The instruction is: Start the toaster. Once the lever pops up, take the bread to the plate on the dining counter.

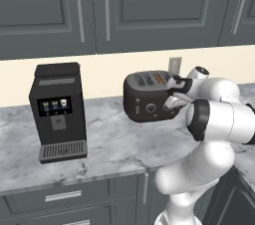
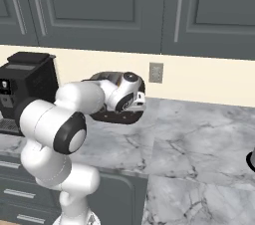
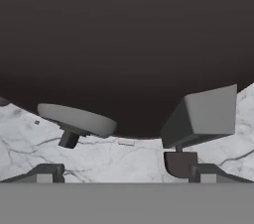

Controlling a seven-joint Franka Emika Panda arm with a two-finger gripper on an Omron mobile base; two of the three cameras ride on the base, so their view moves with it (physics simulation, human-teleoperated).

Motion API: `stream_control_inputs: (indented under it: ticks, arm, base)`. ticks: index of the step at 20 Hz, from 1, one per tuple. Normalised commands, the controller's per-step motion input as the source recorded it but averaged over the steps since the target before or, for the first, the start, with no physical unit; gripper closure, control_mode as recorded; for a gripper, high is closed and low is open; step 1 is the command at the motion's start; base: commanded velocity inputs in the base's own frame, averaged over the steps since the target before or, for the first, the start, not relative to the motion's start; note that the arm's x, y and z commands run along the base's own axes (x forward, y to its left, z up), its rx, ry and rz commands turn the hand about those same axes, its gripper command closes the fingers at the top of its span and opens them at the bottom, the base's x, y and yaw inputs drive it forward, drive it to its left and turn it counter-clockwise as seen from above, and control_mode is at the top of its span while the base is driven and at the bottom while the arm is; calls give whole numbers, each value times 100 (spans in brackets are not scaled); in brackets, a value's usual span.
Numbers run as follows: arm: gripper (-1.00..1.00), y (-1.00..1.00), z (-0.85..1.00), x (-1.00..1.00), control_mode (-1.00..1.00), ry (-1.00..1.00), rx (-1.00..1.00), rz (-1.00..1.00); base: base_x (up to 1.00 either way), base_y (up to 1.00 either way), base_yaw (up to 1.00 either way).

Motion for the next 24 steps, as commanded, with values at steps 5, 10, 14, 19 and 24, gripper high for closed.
stream_control_inputs:
  ticks: [5,10,14,19,24]
  arm:
    - [-100,0,-8,0,-100,0,0,0]
    - [-100,0,0,0,-100,5,0,0]
    - [-100,0,-2,0,-100,3,0,0]
    - [-100,0,0,0,-100,1,0,0]
    - [-100,-10,0,-18,-100,0,0,0]
  base:
    - [0,0,0]
    - [0,0,0]
    - [0,0,0]
    - [0,0,0]
    - [0,0,0]
